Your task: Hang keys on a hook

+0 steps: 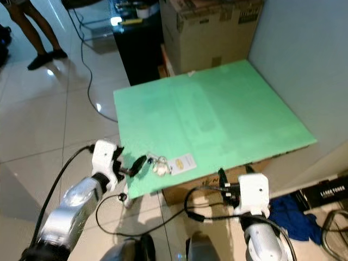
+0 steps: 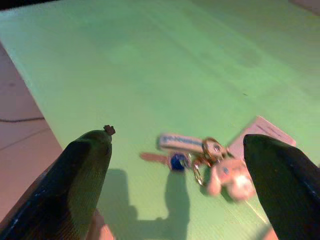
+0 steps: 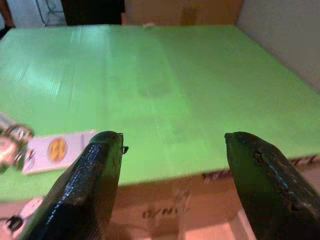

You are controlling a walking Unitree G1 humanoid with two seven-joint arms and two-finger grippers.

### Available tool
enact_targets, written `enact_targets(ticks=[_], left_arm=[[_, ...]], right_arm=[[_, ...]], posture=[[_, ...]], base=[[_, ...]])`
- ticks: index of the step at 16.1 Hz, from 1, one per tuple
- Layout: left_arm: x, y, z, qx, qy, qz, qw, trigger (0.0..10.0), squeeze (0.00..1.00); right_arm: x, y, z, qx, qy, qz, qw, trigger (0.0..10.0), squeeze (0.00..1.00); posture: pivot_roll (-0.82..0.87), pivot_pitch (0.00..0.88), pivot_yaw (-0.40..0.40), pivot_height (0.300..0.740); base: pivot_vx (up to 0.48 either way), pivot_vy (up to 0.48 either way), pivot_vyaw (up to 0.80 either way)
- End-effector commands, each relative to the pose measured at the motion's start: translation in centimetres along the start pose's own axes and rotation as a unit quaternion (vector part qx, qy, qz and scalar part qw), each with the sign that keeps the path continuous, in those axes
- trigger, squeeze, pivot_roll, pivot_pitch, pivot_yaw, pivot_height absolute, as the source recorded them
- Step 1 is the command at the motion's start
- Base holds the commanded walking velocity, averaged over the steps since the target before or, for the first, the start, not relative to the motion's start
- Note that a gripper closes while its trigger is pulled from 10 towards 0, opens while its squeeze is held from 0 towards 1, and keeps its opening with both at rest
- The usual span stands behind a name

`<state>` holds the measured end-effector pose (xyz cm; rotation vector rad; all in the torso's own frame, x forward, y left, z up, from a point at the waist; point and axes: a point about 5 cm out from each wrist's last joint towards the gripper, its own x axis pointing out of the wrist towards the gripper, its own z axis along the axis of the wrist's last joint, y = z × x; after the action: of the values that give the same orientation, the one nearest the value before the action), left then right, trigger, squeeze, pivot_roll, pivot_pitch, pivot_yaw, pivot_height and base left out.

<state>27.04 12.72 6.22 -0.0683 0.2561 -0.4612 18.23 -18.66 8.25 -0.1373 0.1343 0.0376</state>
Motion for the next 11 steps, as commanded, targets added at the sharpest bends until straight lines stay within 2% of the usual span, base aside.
enact_targets(ticks=[1, 3, 4, 5, 6, 7, 11], left_arm=[[-0.6, -0.2, -0.2, -0.007, 0.002, -0.017, 1.0, 10.0, 0.0], [-0.8, -1.2, -1.0, -0.029, 0.014, -0.043, 0.999, 10.0, 0.0], [-0.5, -2.4, -1.6, -0.048, 0.024, -0.07, 0.996, 10.0, 0.0], [-0.1, -3.1, -2.2, -0.048, 0.035, -0.077, 0.995, 10.0, 0.0], [0.0, -3.1, -2.4, -0.046, 0.037, -0.077, 0.995, 10.0, 0.0], [1.0, -3.4, -2.7, -0.029, 0.045, -0.085, 0.995, 10.0, 0.0], [2.6, -2.7, -2.1, -0.029, 0.045, -0.069, 0.996, 10.0, 0.0]], right_arm=[[-0.3, 0.6, 0.0, 0.005, 0.002, 0.013, 1.0, 10.0, 0.0], [-0.3, 1.0, -0.3, 0.006, 0.004, 0.02, 1.0, 10.0, 0.0], [-0.1, 0.9, -0.2, 0.007, 0.003, 0.02, 1.0, 10.0, 0.0], [0.2, 0.9, -0.1, 0.005, 0.0, 0.023, 1.0, 10.0, 0.0], [0.3, 1.0, 0.0, 0.003, -0.002, 0.024, 1.0, 10.0, 0.0], [0.8, 1.2, 0.4, 0.002, -0.01, 0.028, 1.0, 10.0, 0.0], [1.0, 1.7, 0.8, -0.007, -0.019, 0.039, 0.999, 10.0, 0.0]], posture=[[-0.34, 0.25, 0.108, 0.74], [-0.34, 0.251, 0.108, 0.74], [-0.34, 0.252, 0.104, 0.74], [-0.34, 0.253, 0.104, 0.74], [-0.34, 0.253, 0.103, 0.74], [-0.35, 0.258, 0.1, 0.74], [-0.37, 0.257, 0.104, 0.74]], base=[[0.0, 0.0, 0.0], [0.0, 0.0, 0.0], [0.0, 0.0, 0.0], [0.0, 0.0, 0.0], [0.0, 0.0, 0.0], [0.0, 0.0, 0.0], [0.0, 0.0, 0.0]])
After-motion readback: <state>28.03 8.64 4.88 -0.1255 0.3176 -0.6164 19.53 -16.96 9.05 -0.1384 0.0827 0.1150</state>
